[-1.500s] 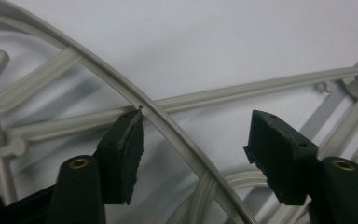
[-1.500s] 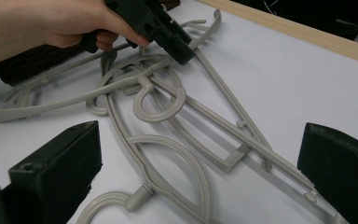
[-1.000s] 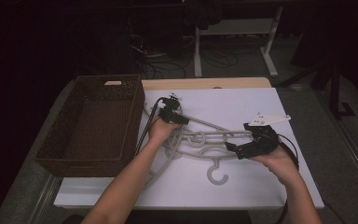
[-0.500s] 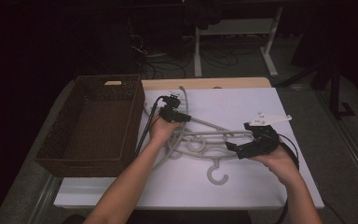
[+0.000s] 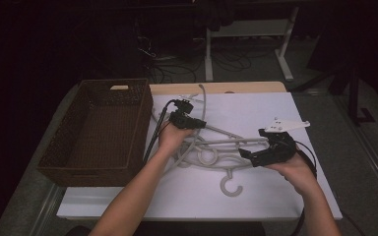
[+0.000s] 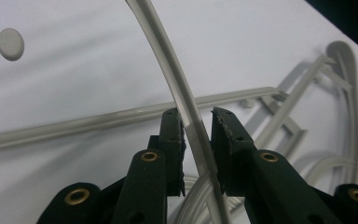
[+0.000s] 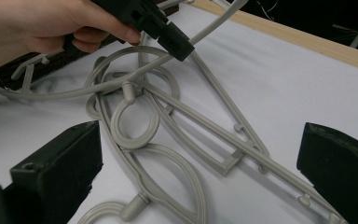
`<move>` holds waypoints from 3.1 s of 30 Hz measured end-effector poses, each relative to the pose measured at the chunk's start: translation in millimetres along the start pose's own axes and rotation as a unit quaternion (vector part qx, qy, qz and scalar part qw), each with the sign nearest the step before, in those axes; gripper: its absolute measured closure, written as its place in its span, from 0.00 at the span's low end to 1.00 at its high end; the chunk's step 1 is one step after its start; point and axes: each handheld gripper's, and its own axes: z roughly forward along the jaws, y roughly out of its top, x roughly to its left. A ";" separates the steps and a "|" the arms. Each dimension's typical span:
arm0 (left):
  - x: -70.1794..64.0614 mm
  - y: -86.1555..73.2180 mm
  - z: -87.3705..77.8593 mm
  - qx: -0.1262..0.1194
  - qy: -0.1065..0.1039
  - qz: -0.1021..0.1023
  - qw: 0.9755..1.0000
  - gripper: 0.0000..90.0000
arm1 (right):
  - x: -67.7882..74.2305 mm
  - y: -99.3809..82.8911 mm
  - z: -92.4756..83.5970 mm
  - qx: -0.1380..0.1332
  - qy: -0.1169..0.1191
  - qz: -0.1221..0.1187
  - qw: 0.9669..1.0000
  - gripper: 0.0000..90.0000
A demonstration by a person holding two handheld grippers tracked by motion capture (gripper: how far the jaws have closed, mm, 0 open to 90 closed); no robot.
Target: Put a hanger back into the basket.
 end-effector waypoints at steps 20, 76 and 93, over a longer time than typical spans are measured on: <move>-72.4 4.6 13.3 0.028 -0.095 0.094 0.991 0.87 | -0.8 2.4 -9.4 -0.015 -0.005 0.002 1.000 0.00; -55.4 -98.1 -61.2 0.032 -0.115 0.182 0.976 0.22 | -1.0 -13.7 -6.0 -0.006 0.000 0.008 1.000 0.00; -56.7 -119.5 -50.2 0.058 -0.086 0.214 0.971 0.34 | 10.8 -70.6 8.5 0.005 0.019 0.027 0.999 0.00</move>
